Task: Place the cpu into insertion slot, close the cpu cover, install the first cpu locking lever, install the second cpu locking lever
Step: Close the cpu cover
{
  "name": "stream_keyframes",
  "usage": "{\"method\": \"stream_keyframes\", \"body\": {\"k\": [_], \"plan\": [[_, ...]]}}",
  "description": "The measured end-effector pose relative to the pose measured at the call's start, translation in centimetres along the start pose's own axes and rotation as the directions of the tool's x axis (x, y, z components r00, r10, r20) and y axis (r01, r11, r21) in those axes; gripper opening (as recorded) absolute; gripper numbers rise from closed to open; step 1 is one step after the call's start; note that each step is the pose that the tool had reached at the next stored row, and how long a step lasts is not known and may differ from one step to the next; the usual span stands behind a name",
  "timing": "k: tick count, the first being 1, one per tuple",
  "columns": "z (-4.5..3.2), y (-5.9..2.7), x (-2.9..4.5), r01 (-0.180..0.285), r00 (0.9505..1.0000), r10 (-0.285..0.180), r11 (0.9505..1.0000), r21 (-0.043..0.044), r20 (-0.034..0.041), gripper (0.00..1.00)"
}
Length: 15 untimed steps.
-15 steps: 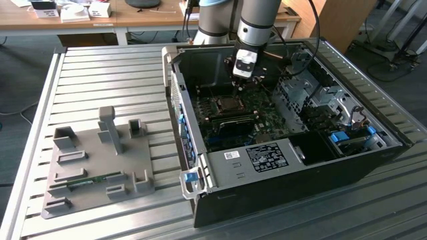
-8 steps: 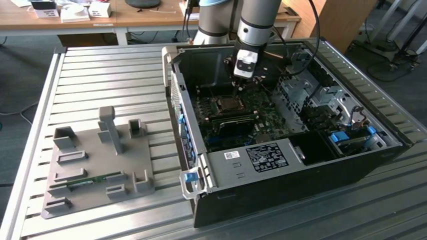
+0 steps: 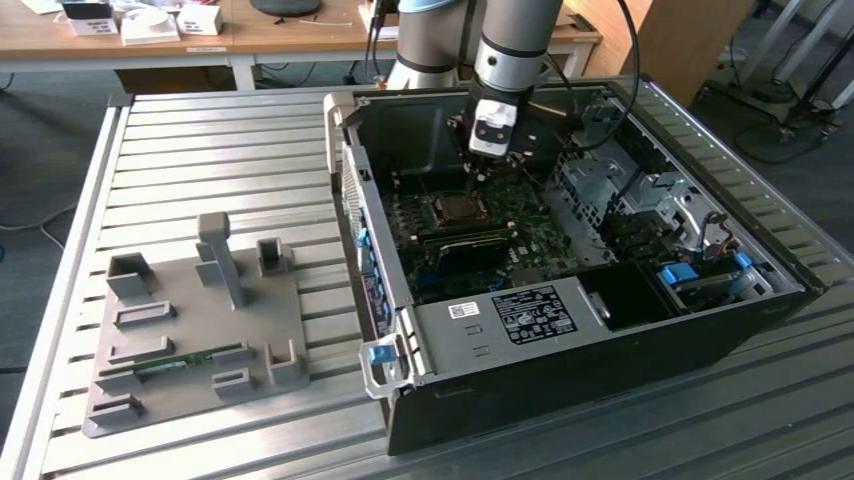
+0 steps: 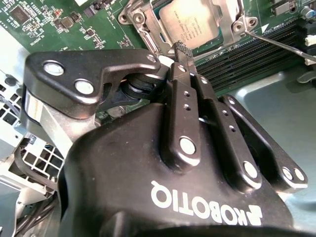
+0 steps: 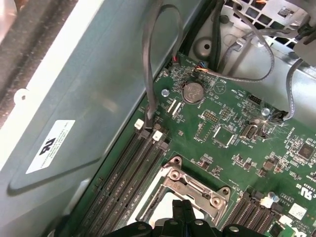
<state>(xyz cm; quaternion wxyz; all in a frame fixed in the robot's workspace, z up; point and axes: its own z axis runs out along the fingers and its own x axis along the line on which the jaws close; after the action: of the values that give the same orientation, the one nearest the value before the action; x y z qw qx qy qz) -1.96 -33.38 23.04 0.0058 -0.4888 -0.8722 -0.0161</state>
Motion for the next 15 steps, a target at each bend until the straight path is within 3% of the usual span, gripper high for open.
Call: {"method": "stream_keyframes", "body": {"k": [15], "plan": [[0.00,0.00,0.00,0.047,0.9989,-0.047,0.9989,0.0012,-0.0011,0.11]]}}
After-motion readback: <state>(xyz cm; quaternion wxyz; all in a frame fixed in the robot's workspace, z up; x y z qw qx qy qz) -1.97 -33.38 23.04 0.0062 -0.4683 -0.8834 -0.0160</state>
